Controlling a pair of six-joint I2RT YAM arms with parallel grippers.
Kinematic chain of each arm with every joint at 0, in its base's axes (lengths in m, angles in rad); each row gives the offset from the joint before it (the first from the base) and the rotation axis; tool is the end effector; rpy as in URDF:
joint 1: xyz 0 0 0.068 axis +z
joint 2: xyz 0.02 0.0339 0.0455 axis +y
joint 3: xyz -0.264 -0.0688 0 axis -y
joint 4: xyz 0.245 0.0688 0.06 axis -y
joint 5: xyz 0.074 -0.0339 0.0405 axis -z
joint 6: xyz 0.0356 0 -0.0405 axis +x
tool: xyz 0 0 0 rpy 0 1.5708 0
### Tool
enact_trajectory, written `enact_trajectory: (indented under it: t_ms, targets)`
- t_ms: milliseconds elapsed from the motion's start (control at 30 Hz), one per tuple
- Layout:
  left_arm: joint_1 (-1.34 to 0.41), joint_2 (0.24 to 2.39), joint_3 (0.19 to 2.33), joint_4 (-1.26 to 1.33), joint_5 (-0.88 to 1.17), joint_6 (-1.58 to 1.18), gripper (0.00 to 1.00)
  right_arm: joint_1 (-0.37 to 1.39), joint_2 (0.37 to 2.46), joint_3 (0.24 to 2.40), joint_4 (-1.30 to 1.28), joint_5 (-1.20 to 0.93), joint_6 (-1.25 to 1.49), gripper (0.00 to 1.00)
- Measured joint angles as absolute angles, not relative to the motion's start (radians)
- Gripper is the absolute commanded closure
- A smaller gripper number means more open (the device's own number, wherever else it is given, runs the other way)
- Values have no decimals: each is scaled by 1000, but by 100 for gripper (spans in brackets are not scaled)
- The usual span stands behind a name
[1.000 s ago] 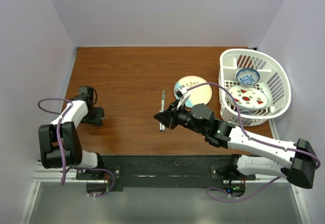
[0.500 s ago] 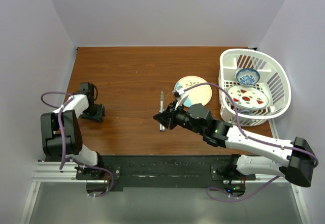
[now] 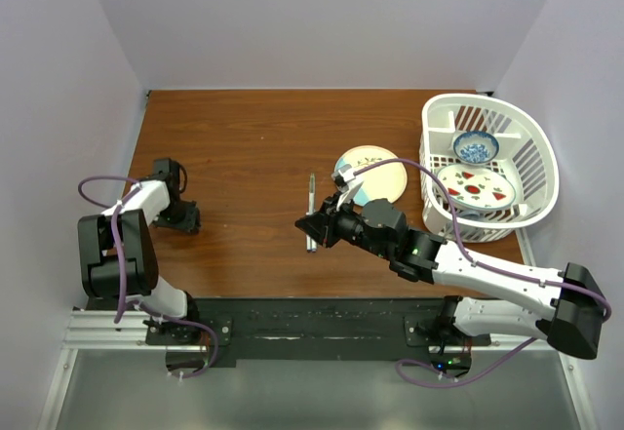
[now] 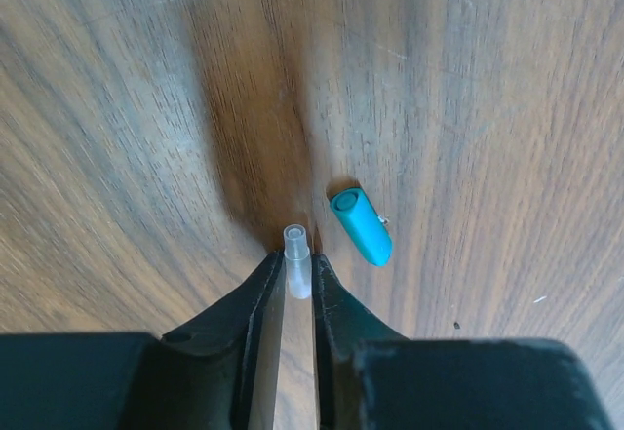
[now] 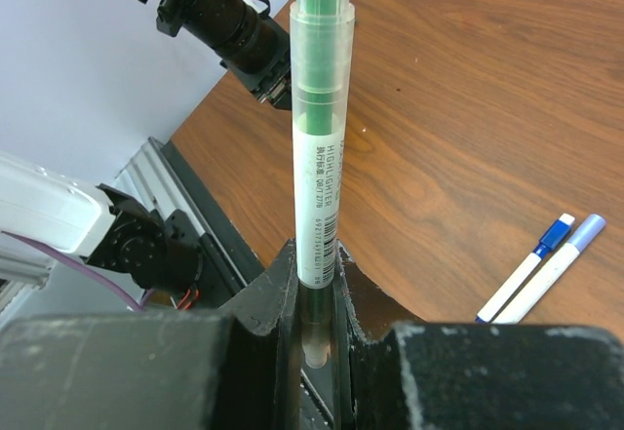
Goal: Insert the pens into the pen caps
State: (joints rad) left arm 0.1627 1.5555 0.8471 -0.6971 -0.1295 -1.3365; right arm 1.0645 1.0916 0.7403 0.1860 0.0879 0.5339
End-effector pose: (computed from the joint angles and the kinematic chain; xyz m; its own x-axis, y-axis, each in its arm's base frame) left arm 0.2549 0.0465 0.1558 -0.0493 -0.9855 -0.1621 -0.9889 0.0710 -0.1305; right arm 0.1273 0.2232 0.3018 -0.4907 0.1605 -0.8564 -0.6732 0.5543 0.4895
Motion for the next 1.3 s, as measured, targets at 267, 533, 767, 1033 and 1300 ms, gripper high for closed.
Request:
enact_trajectory:
  t_ms: [267,533,767,1033,1300]
  targets:
    - [168,1560,849,-697,-106,-1288,100,1065,1090,740,184,87,534,100]
    - [170,1500,796,-661,-59,-1219,100,1065,1090,740,184,76,548,100]
    - [111,1360,767,-611,123,-1090,100,1065,1092,733,197,30,561,100]
    - [-14,968,673,-110,410,-938,100,1065,1107,683,231,-25,576,100]
    - [-106,857,604,363,668,-934,100,1065,1106,637,330,-97,576,100]
